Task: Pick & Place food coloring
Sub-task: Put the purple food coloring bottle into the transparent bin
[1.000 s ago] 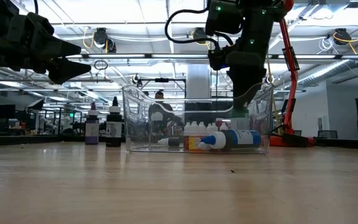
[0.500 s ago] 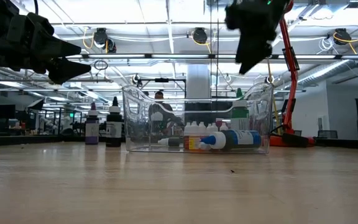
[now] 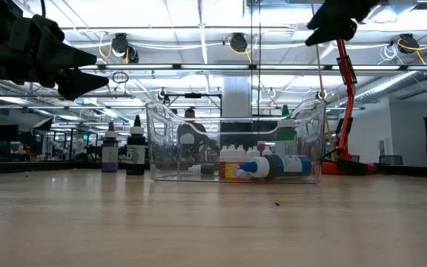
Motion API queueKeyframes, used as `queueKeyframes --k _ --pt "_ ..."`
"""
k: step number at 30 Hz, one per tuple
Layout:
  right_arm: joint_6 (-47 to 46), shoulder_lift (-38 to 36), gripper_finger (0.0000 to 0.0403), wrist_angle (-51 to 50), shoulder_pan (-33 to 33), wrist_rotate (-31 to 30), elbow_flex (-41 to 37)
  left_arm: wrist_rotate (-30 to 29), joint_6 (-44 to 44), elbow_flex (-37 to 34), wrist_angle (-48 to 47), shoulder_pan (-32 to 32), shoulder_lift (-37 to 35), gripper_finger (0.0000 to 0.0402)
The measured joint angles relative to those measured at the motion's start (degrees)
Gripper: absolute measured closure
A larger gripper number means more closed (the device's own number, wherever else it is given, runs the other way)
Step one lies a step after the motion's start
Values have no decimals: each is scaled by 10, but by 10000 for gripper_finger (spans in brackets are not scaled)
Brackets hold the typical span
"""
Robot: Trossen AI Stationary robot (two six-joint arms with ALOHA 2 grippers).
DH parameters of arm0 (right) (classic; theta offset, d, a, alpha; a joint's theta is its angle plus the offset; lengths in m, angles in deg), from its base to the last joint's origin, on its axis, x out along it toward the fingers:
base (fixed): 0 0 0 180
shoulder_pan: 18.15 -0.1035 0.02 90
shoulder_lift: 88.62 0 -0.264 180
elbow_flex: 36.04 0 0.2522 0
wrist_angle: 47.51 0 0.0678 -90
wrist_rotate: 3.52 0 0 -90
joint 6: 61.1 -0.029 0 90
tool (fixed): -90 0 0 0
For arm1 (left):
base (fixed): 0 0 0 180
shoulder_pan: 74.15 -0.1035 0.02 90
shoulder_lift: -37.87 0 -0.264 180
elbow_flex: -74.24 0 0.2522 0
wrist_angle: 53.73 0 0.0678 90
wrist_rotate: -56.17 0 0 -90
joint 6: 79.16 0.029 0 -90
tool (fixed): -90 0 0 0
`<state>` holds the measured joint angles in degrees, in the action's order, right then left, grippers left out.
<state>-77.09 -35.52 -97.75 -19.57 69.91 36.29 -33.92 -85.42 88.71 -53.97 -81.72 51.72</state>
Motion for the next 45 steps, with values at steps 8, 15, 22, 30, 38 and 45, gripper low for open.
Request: queueKeyframes --k 8,15,22,30,38,45 --pt "97 -182 131 307 -17 -43 -279 0 0 0 0 0 0 23" --pt "112 -282 137 436 -17 -44 -443 0 0 0 0 0 0 23" --pt "160 -363 133 456 -17 -44 -512 0 -22 0 6 0 0 23" --pt "170 -437 135 502 -17 -42 -574 0 -15 0 62 0 0 23" --pt "153 -455 131 480 -17 -13 -575 0 -15 0 69 0 0 23" --pt "152 -454 137 482 -17 -13 -576 0 -43 0 73 0 0 23"
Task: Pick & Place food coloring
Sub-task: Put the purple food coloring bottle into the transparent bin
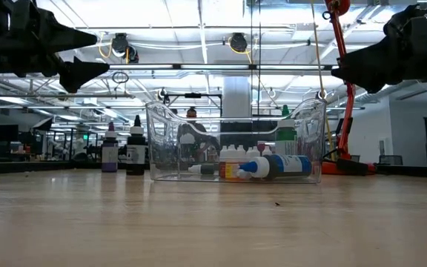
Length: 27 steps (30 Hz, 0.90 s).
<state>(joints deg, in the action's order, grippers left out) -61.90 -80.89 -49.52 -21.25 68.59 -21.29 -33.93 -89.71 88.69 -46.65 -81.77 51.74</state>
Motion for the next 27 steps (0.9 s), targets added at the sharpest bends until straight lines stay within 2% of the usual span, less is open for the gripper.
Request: queueKeyframes --k 12,16,18,20,22,24,27 --pt "0 0 132 0 0 0 -1 -6 -21 0 17 0 0 23" --pt "0 0 135 0 0 0 -1 20 -36 0 34 0 0 23" --pt "0 0 134 0 0 0 -1 1 -47 0 61 0 0 23" --pt "0 0 132 0 0 0 -1 -65 -82 12 54 0 0 23" --pt "0 0 131 0 0 0 -1 -154 -107 57 -35 -7 1 23" --pt "0 0 132 0 0 0 -1 -230 -127 135 -183 -22 20 23" --pt "0 0 135 0 0 0 -1 -288 -179 274 -393 -57 93 23"
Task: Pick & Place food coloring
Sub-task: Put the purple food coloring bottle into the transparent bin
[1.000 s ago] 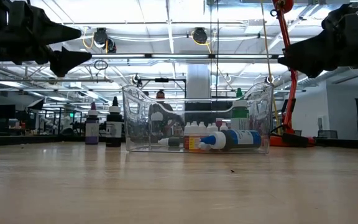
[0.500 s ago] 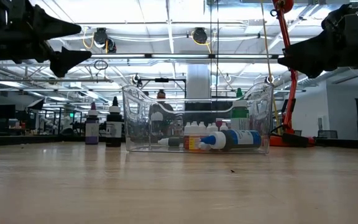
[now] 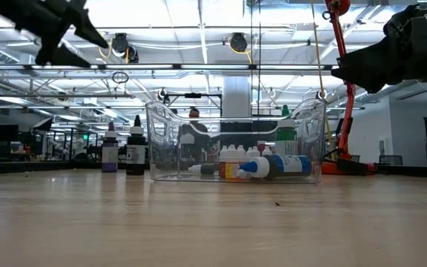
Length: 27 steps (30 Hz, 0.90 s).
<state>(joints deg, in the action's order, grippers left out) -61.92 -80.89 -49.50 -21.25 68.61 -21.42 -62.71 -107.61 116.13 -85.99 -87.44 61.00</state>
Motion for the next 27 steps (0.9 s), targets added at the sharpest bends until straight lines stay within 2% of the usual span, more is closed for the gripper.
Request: queueKeyframes --k 6,11,13,14,18,20,27 --pt "0 0 132 0 0 0 0 13 -6 252 -298 -86 213 23" --pt "0 0 134 0 0 0 0 -80 40 362 -428 -144 361 23" --pt "0 0 135 0 0 0 0 -79 40 384 -446 -159 406 23" --pt "0 0 135 0 0 0 0 -55 41 388 -449 -164 425 23" --pt "0 0 132 0 0 0 0 93 77 391 -445 -183 492 23" --pt "0 0 131 0 0 0 0 139 91 391 -447 -190 523 23" --pt "0 0 137 0 0 0 0 151 111 391 -446 -205 617 23"
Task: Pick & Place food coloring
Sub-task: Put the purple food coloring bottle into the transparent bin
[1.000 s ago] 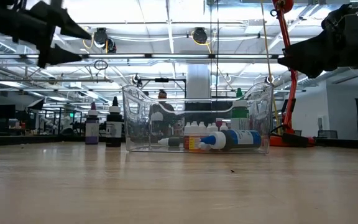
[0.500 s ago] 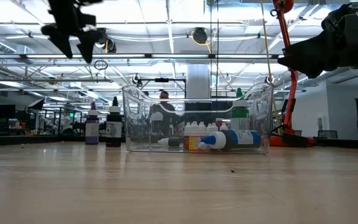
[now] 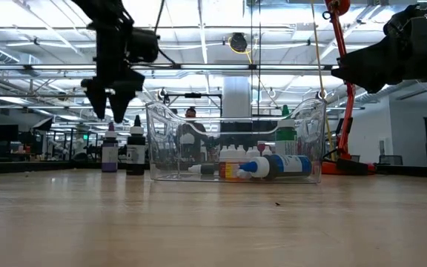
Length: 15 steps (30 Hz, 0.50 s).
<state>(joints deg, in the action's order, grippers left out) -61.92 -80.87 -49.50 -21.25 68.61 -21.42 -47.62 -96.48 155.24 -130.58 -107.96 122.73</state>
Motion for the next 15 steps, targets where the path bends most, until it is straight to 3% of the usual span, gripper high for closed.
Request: queueKeyframes --k 5,15 --pt "0 0 135 0 0 0 0 -30 11 0 2 -15 55 23" --pt "0 0 133 0 0 0 0 -11 56 0 35 -41 123 23"
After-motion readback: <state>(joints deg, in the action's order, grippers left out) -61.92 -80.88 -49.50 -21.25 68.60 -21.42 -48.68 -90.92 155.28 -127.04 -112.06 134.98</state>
